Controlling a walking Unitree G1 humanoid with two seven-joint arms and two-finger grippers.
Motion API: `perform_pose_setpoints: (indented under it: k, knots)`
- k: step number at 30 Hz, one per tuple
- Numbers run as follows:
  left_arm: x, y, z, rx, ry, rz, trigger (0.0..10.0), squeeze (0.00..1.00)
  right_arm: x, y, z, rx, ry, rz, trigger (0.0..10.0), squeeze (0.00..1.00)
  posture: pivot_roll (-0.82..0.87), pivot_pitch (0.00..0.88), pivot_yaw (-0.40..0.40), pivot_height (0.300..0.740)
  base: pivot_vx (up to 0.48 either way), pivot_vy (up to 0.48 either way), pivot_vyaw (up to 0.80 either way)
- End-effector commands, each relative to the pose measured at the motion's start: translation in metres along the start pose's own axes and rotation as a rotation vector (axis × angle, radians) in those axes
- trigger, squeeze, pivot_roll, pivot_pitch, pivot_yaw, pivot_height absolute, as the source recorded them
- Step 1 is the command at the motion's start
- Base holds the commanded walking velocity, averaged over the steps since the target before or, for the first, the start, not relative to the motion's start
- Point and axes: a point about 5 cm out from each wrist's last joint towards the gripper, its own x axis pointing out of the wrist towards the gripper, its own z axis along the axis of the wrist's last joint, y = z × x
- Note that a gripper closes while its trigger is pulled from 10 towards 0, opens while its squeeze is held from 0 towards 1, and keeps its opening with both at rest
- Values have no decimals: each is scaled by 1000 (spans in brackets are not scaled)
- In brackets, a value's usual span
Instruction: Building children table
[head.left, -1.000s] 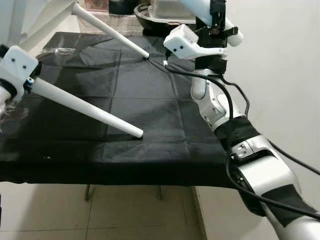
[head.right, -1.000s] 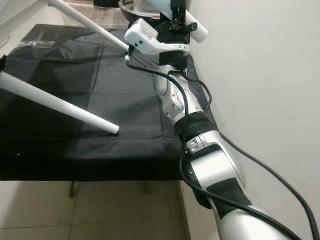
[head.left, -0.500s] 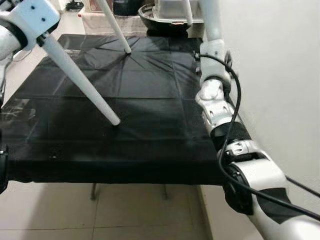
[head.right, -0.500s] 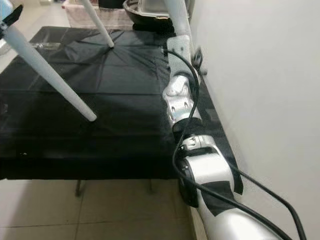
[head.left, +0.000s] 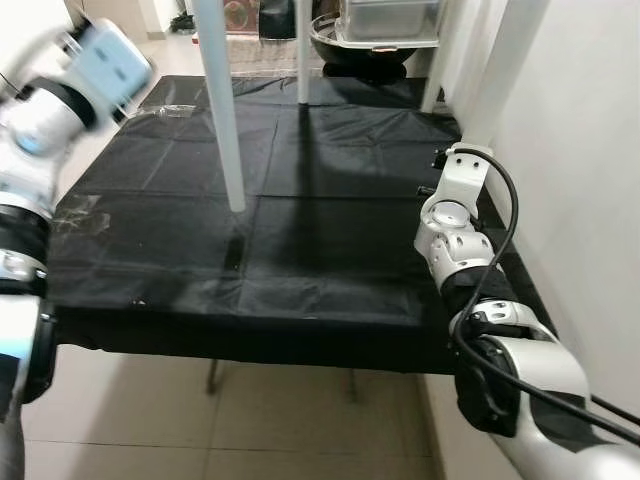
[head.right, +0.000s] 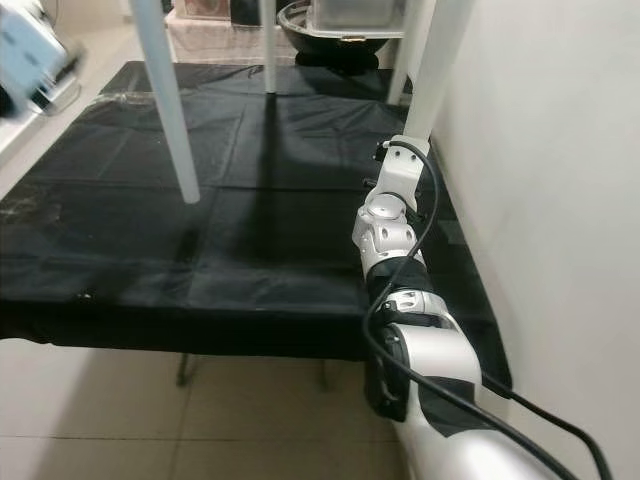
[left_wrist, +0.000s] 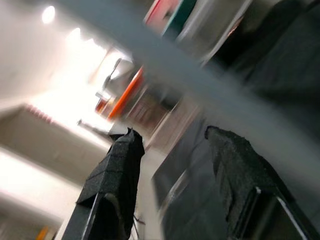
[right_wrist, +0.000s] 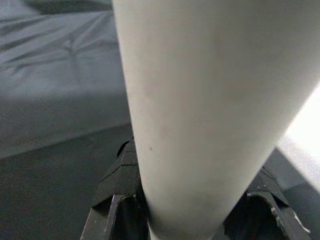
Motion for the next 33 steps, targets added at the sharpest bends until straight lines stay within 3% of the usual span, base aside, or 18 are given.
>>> perform_pose_setpoints:
  k: [1, 3, 5, 6, 9, 11, 12, 13, 14, 19, 20, 22, 23, 25, 27, 30, 32, 33]
  knots:
    - [0, -29, 1, -24, -39, -98, 10000, 0, -4, 7, -40, -19, 230, 39, 10000, 0, 123, 120, -28, 740, 0, 0, 0]
    - [-1, -51, 4, -73, -67, -139, 10000, 0, -4, 7, -42, 7, 248, 53, 10000, 0, 122, 121, -29, 740, 0, 0, 0]
    - [-2, -56, 5, -82, -73, -142, 10000, 0, -4, 7, -43, 13, 251, 60, 10000, 0, 122, 121, -29, 740, 0, 0, 0]
    - [-5, -67, 9, -102, -94, -144, 10000, 0, -5, 8, -45, 1, 254, 81, 10000, 0, 118, 123, -28, 740, 0, 0, 0]
    - [-7, -78, 12, -133, -102, -143, 10000, 0, -5, 9, -47, -6, 259, 91, 10000, 0, 116, 124, -27, 740, 0, 0, 0]
    - [-15, -98, 19, -200, -115, -150, 10000, 0, -6, 9, -50, -11, 268, 95, 10000, 0, 116, 127, -28, 740, 0, 0, 0]
    - [-15, -98, 19, -200, -115, -150, 10000, 0, -6, 9, -50, -11, 268, 95, 10000, 0, 116, 127, -28, 740, 0, 0, 0]
    - [-21, -112, 23, -243, -118, -156, 10000, 0, -6, 8, -51, -10, 268, 99, 10000, 808, 113, 126, -28, 740, 0, 0, 0]
    - [-29, -127, 27, -297, -112, -154, 10000, 0, -6, 8, -52, -7, 265, 98, 10000, 1000, 111, 126, -29, 740, 0, 0, 0]
    - [-45, -148, 32, -395, -80, -144, 10000, 0, -7, 8, -52, 5, 265, 110, 10000, 1000, 111, 128, -29, 740, 0, 0, 0]
    - [-55, -159, 32, -458, -39, -128, 10000, 0, -7, 8, -52, 10, 259, 121, 10000, 129, 108, 124, -32, 740, 0, 0, 0]
    - [-62, -165, 31, -497, -10, -117, 10000, 0, -8, 8, -52, 13, 254, 129, 10000, 129, 108, 124, -33, 740, 0, 0, 0]
    - [-73, -173, 31, -520, 22, -112, 10000, 0, -9, 6, -52, 6, 230, 149, 10000, 0, 102, 122, -33, 740, 0, 0, 0]
    - [-83, -178, 29, -573, 64, -84, 10000, 0, -11, 4, -52, 4, 197, 181, 10000, 0, 101, 119, -34, 740, 0, 0, 0]
    - [-104, -187, 29, -645, 135, -51, 10000, 0, -22, -2, -48, 13, 60, 277, 10000, 0, 97, 111, -38, 740, 0, 0, 0]
    - [-114, -193, 29, -672, 160, -45, 10000, 0, -31, -4, -49, 10, -4, 343, 10000, 0, 89, 102, -38, 740, 0, 0, 0]
    - [-136, -206, 31, -736, 222, -35, 10000, 0, -58, -11, -57, -73, -166, 444, 10000, 0, 79, 86, -38, 740, 0, 0, 0]
    - [-136, -206, 31, -736, 222, -35, 10000, 0, -58, -11, -57, -73, -166, 444, 10000, 0, 79, 86, -38, 740, 0, 0, 0]
